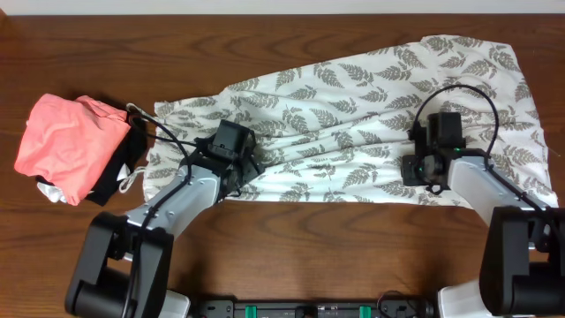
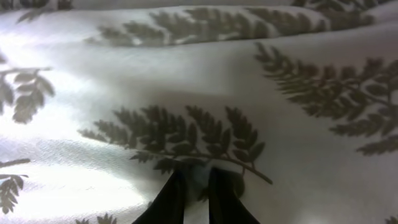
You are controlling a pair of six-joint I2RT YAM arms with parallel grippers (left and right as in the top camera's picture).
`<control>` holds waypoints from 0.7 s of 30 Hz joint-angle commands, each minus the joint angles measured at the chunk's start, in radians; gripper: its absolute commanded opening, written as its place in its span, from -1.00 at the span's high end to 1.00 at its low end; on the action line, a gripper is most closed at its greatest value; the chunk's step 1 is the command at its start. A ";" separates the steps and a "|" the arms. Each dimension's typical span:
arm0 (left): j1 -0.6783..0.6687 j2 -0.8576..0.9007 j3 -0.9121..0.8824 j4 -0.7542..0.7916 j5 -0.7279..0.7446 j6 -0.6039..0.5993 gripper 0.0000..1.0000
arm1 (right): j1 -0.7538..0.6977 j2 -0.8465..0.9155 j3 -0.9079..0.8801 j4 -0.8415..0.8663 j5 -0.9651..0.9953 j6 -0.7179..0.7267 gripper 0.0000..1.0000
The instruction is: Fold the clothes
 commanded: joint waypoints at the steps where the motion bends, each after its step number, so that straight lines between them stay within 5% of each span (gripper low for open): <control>1: 0.005 -0.024 -0.044 -0.064 0.017 0.023 -0.86 | -0.043 0.064 -0.075 -0.028 0.105 0.014 0.74; 10: 0.005 -0.270 -0.044 -0.219 -0.004 0.077 -0.96 | -0.108 0.064 -0.075 -0.038 0.105 0.058 0.73; 21: 0.005 -0.302 -0.044 -0.430 -0.001 0.076 -0.96 | -0.233 0.064 -0.075 -0.085 0.105 0.122 0.76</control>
